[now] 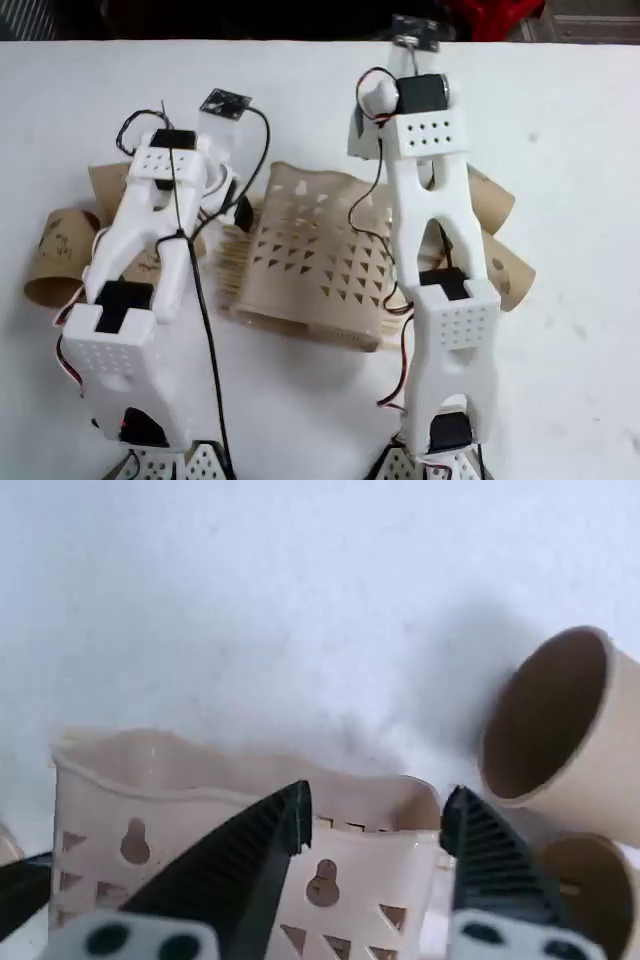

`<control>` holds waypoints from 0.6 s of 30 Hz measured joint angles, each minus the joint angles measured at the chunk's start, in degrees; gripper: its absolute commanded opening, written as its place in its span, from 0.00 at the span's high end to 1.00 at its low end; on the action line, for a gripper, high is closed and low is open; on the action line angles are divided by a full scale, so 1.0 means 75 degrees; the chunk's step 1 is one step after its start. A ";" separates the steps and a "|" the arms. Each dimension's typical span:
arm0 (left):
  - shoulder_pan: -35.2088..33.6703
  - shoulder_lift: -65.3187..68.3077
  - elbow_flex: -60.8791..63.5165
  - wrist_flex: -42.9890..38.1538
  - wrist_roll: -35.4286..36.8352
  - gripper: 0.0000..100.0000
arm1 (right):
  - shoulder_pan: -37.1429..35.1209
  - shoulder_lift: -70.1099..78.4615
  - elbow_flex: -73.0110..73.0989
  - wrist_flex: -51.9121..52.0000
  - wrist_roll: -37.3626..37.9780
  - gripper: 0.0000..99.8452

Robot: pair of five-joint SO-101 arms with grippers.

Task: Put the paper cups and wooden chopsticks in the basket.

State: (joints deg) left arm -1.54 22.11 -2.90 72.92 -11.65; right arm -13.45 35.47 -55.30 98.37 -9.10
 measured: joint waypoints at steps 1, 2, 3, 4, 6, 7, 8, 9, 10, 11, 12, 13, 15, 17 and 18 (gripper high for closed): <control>0.0000 0.0000 0.0000 0.0000 0.0000 0.73 | -0.0047 0.0000 0.0000 0.0000 0.0363 0.75; 0.0000 0.0000 0.0000 -0.0023 0.0000 0.73 | -0.0070 0.0000 0.0000 0.0000 0.0727 0.75; 0.0000 0.0000 0.0000 -0.0047 0.0000 0.73 | -0.0094 0.0000 0.0000 0.0000 0.1160 0.75; 0.0000 0.0000 0.0000 -0.0059 0.0000 0.73 | -0.0129 0.0000 0.0000 0.0000 0.1664 0.75; 0.0000 0.0000 0.0000 -0.0070 0.0000 0.73 | -0.0223 0.0000 0.0059 0.0000 0.2942 0.75; 0.0000 0.0000 0.0000 -0.0082 0.0000 0.73 | -0.0281 -0.0023 0.0176 0.0000 0.3645 0.74; 0.0000 0.0000 0.0000 -0.0082 0.0000 0.73 | -0.0328 -0.0035 0.0340 0.0000 0.4360 0.73; 0.0000 0.0000 0.0000 -0.0082 0.0000 0.73 | -0.0352 -0.0035 0.0469 0.0000 0.5040 0.71; 0.0000 0.0000 0.0000 -0.0082 0.0000 0.73 | -0.0399 -0.0035 0.0586 0.0000 0.5615 0.70; 0.0000 0.0000 0.0000 -0.0082 0.0000 0.73 | -0.0457 -0.0035 0.0692 0.0000 0.6084 0.69; 0.0000 0.0000 0.0000 -0.0082 0.0000 0.73 | -0.0492 -0.0035 0.0738 0.0000 0.6447 0.67; 0.0000 0.0000 0.0000 -0.0094 0.0000 0.73 | -0.0539 -0.0035 0.0785 0.0000 0.6740 0.66; 0.0000 0.0000 0.0000 -0.0094 0.0000 0.73 | -0.0586 -0.0035 0.0903 0.0000 0.7232 0.65; 0.0000 0.0000 0.0000 -0.0094 0.0000 0.73 | -0.0610 -0.0035 0.1090 -0.0047 0.7584 0.64; 0.0000 0.0000 0.0000 -0.0094 0.0000 0.73 | -0.0610 -0.0047 0.1219 -0.0117 0.7736 0.64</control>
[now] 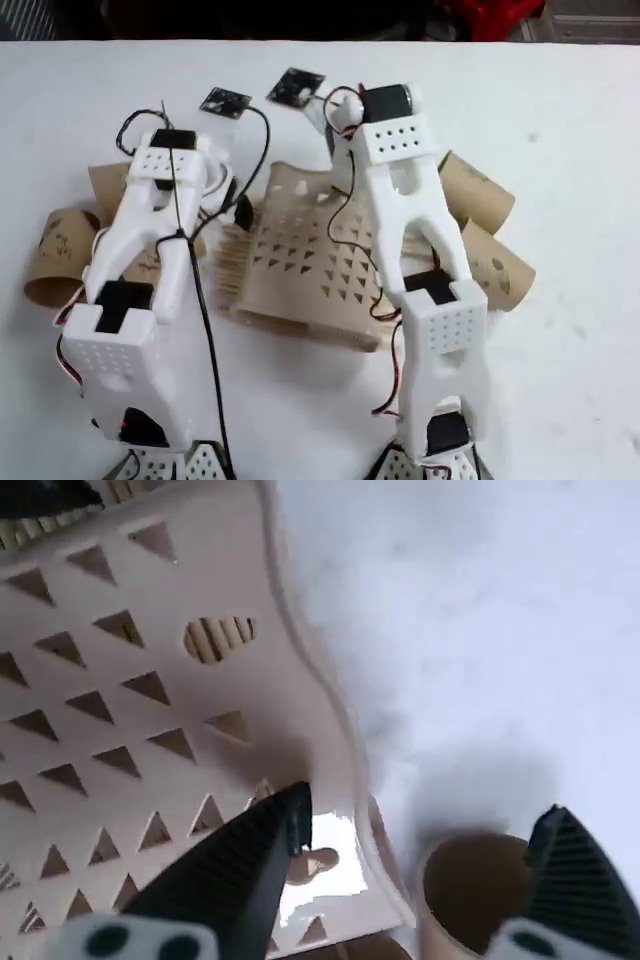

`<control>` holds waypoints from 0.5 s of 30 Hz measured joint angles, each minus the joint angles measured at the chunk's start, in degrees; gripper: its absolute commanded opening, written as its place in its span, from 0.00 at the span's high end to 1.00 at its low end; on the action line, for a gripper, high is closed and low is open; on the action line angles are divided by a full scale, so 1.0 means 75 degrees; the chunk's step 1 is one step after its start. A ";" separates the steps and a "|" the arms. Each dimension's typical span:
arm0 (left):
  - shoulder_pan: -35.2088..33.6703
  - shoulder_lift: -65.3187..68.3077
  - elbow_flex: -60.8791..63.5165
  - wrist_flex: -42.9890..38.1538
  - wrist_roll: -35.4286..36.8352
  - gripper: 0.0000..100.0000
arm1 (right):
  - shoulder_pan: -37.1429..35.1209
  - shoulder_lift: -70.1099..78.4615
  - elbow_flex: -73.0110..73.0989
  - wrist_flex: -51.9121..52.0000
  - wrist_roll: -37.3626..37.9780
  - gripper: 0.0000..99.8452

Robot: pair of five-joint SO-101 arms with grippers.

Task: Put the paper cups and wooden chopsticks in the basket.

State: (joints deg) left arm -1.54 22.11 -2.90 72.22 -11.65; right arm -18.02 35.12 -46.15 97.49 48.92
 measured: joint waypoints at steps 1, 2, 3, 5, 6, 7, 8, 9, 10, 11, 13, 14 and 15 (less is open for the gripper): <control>0.0000 0.0000 0.0000 0.0000 0.0000 0.73 | 0.0000 -0.0035 0.0129 -0.0059 0.0188 0.64; 0.0000 0.0000 0.0000 0.0000 0.0000 0.73 | 0.0000 -0.0082 0.0281 -0.0105 0.0363 0.64; 0.0000 0.0000 0.0000 0.0000 0.0000 0.73 | 0.0000 -0.0129 0.0445 -0.0188 0.0481 0.65; 0.0000 0.0000 0.0000 0.0000 0.0000 0.73 | -0.0012 -0.0258 0.0762 -0.0328 0.0656 0.69; 0.0000 0.0000 0.0000 0.0000 0.0000 0.73 | -0.0012 -0.0305 0.0903 -0.0410 0.0715 0.73; 0.0000 0.0000 0.0000 0.0000 0.0000 0.73 | -0.0012 -0.0363 0.1090 -0.0516 0.0785 0.77; 0.0000 0.0000 0.0000 0.0000 0.0000 0.73 | -0.0012 -0.0422 0.1254 -0.0633 0.0914 0.82; 0.0000 0.0000 0.0000 0.0000 0.0000 0.73 | -0.0023 -0.0481 0.1407 -0.0715 0.1160 0.87; 0.0000 0.0000 0.0000 0.0000 0.0000 0.73 | -0.0059 -0.0516 0.1559 -0.0785 0.1477 0.91; 0.0000 0.0000 0.0000 0.0000 0.0000 0.73 | -0.0105 -0.0516 0.1688 -0.0809 0.1829 0.95; 0.0000 0.0000 0.0000 0.0000 0.0000 0.73 | -0.0211 -0.0527 0.1899 -0.0844 0.2497 0.98; 0.0000 0.0000 0.0000 0.0000 0.0000 0.73 | -0.0223 -0.0539 0.1934 -0.0856 0.2684 0.98; 0.0000 0.0000 0.0000 0.0000 0.0000 0.73 | -0.0234 -0.0539 0.1958 -0.0867 0.2766 0.98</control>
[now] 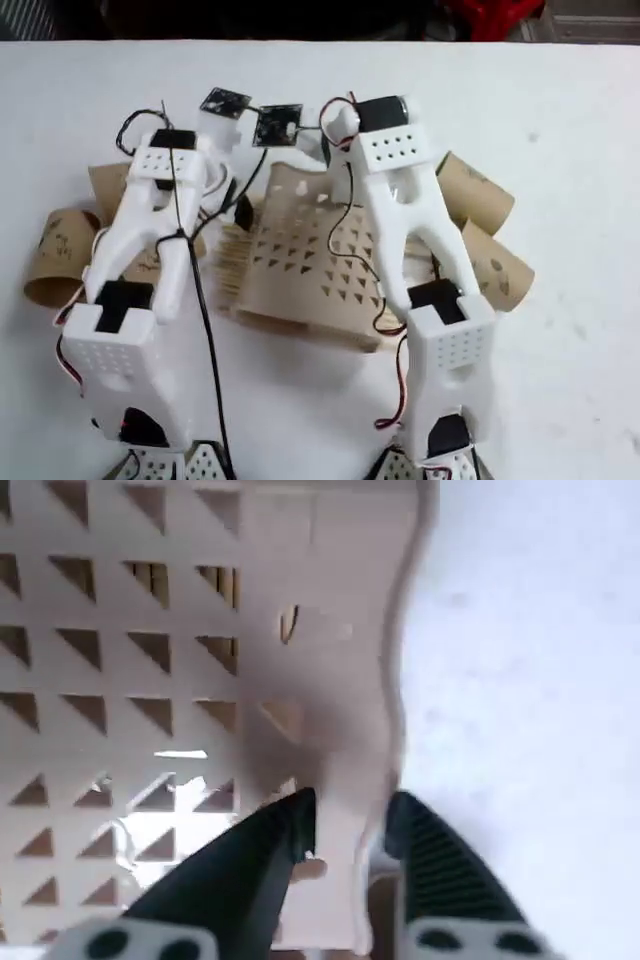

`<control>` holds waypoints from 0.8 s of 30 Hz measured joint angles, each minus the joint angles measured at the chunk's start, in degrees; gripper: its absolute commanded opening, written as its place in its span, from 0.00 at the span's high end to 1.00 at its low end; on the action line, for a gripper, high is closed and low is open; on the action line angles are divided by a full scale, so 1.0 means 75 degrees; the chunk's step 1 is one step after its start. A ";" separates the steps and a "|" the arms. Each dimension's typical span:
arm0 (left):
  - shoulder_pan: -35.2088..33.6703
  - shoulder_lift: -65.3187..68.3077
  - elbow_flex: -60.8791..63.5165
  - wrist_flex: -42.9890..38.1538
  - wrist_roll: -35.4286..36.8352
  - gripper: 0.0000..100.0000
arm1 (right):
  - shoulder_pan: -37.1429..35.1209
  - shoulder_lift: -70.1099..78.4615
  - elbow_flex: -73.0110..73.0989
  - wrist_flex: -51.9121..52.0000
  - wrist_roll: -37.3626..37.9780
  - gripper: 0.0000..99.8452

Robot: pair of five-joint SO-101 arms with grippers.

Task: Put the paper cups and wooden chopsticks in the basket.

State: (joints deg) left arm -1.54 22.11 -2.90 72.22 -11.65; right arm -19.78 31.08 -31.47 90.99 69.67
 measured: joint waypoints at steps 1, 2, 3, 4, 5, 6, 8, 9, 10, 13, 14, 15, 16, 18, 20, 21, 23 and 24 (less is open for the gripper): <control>0.0000 0.0000 0.0000 0.0000 0.0000 0.73 | 0.0000 -0.0012 0.0012 0.0000 0.0059 0.98; 0.0000 0.0000 0.0000 0.0000 0.0000 0.73 | 0.0000 -0.0012 0.0012 -0.0012 0.0105 0.98; -0.0012 0.0000 0.0000 0.0000 0.0000 0.73 | -0.0012 -0.0012 0.0035 -0.0012 0.0117 0.98; -0.0070 0.0000 0.0000 0.0012 0.0000 0.73 | -0.0023 -0.0012 0.0059 -0.0012 0.0129 0.98; -0.0164 0.0000 -0.0094 0.0047 0.0000 0.73 | -0.0023 -0.0012 0.0059 -0.0012 0.0129 0.98; -0.0281 -0.0047 -0.0270 0.0223 0.0000 0.73 | -0.0023 -0.0012 0.0059 -0.0012 0.0105 0.98; -0.0574 -0.0305 -0.0727 0.0727 -0.0117 0.73 | -0.0023 -0.0012 0.0059 -0.0094 -0.0094 0.98; -0.0715 -0.0527 -0.0973 0.1090 -0.0340 0.73 | -0.0023 -0.0012 0.0059 -0.0129 -0.0258 0.98; -0.0821 -0.0785 -0.1172 0.1465 -0.0645 0.73 | -0.0023 -0.0012 0.0059 -0.0176 -0.0410 0.98; -0.1032 -0.1747 -0.1407 0.2696 -0.1852 0.73 | -0.0023 -0.0012 0.0023 -0.0340 -0.0668 0.98; -0.1114 -0.2145 -0.1383 0.3036 -0.2251 0.73 | -0.0023 -0.0012 -0.0012 -0.0363 -0.0692 0.98; -0.1196 -0.2579 -0.1289 0.3317 -0.2684 0.73 | -0.0023 0.0000 -0.0047 -0.0363 -0.0727 0.98; -0.1266 -0.3071 -0.1078 0.3516 -0.3141 0.73 | -0.0023 0.0000 -0.0070 -0.0375 -0.0738 0.98; -0.1360 -0.4138 -0.0340 0.3763 -0.4114 0.73 | -0.0023 0.0012 -0.0152 -0.0375 -0.0844 0.98; -0.1395 -0.5333 0.0821 0.3798 -0.5087 0.73 | -0.0023 0.0117 -0.0422 -0.0399 -0.1137 0.98; -0.1395 -0.5966 0.1524 0.3798 -0.5579 0.73 | -0.0023 0.0117 -0.0563 -0.0434 -0.1278 0.98; -0.1395 -0.7291 0.3048 0.3669 -0.6435 0.73 | -0.0023 0.0105 -0.0785 -0.0340 -0.1524 0.98; -0.1395 -0.7924 0.3821 0.3505 -0.6728 0.73 | -0.0023 0.0117 -0.0879 -0.0270 -0.1618 0.98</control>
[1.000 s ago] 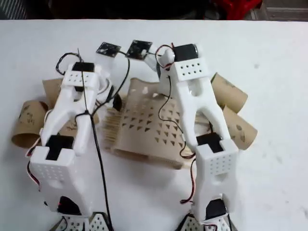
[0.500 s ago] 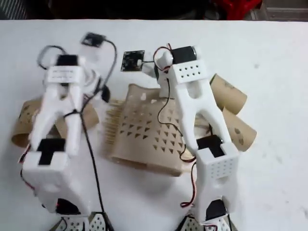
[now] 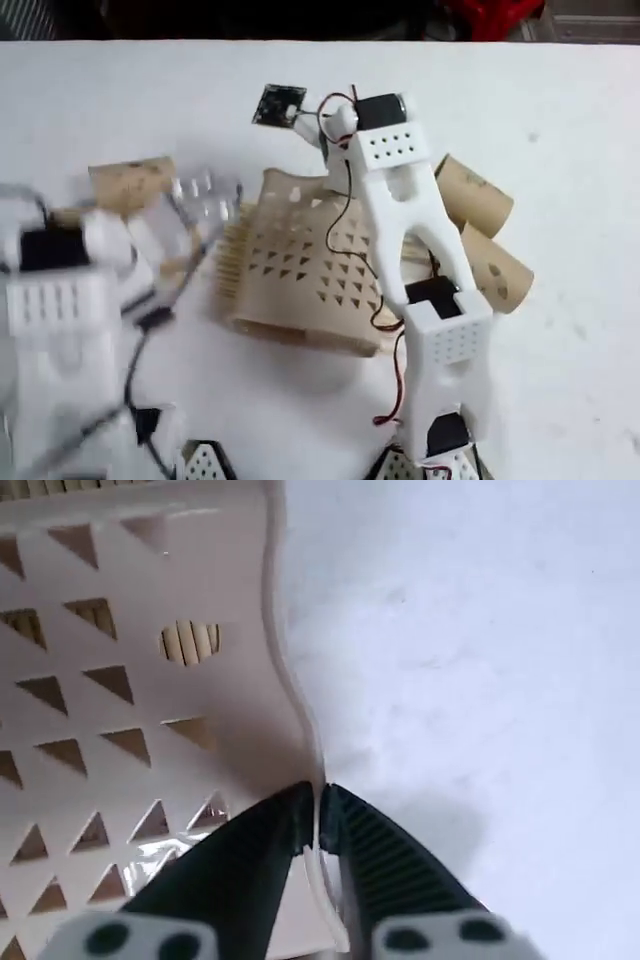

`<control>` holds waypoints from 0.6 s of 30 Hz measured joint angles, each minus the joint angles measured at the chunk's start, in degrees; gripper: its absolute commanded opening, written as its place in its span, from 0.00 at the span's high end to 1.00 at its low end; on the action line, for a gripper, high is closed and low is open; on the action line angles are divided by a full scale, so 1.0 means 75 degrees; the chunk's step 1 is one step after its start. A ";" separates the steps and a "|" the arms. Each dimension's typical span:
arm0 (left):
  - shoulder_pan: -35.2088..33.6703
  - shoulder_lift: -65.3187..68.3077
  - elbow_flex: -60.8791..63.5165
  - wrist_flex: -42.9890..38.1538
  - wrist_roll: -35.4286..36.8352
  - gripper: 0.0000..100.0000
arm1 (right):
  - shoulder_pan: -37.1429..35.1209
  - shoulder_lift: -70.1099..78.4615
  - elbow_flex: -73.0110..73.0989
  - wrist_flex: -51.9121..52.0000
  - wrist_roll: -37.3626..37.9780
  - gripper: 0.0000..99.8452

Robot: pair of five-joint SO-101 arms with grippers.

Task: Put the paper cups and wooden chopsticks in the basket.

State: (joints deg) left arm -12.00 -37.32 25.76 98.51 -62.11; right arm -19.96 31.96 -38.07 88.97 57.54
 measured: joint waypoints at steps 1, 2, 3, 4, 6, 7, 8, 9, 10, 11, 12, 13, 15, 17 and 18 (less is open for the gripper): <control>0.0000 -0.0586 0.0774 -0.0211 -0.0176 0.73 | 0.0000 0.0012 -0.0082 0.0059 -0.0070 0.98; 0.0070 -0.1114 0.1477 -0.0469 -0.0246 0.73 | 0.0000 0.0012 -0.0152 0.0105 -0.0117 0.98; 0.0258 -0.1524 0.2098 -0.0762 -0.0246 0.73 | 0.0000 0.0023 -0.0211 0.0211 -0.0164 0.98; 0.0492 -0.1782 0.2649 -0.1055 -0.0246 0.73 | 0.0000 0.0023 -0.0293 0.0316 -0.0234 0.98; 0.0891 -0.1922 0.3434 -0.1711 0.0117 0.73 | 0.0000 0.0035 -0.0457 0.0481 -0.0434 0.98; 0.1125 -0.1911 0.3657 -0.2016 0.0352 0.73 | -0.0012 0.0047 -0.0551 0.0563 -0.0481 0.98; 0.1360 -0.1829 0.3833 -0.2333 0.0574 0.73 | -0.0012 0.0047 -0.0633 0.0668 -0.0504 0.98; 0.1524 -0.1688 0.3927 -0.2637 0.0785 0.73 | -0.0012 0.0047 -0.0715 0.0774 -0.0539 0.98; 0.1711 -0.1500 0.3962 -0.2919 0.0996 0.73 | -0.0012 0.0047 -0.0821 0.0856 -0.0563 0.98; 0.1875 -0.1266 0.3962 -0.3188 0.1184 0.73 | -0.0012 0.0047 -0.0914 0.0938 -0.0574 0.98; 0.2016 -0.1008 0.3974 -0.3458 0.1336 0.73 | -0.0012 0.0047 -0.0996 0.1020 -0.0574 0.98; 0.2086 -0.0738 0.3974 -0.3716 0.1477 0.73 | -0.0012 0.0047 -0.1090 0.1102 -0.0574 0.98; 0.2157 -0.0234 0.3974 -0.4232 0.1711 0.73 | -0.0012 0.0047 -0.1242 0.1196 -0.0574 0.98; 0.2204 0.0258 0.3974 -0.4818 0.2051 0.73 | -0.0012 0.0047 -0.1289 0.1231 -0.0574 0.98; 0.2204 0.0504 0.3974 -0.5122 0.2215 0.73 | -0.0012 0.0047 -0.1301 0.1231 -0.0574 0.98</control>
State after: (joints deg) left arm 4.53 -33.54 55.56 60.09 -45.49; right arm -20.04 32.31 -47.82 98.20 53.23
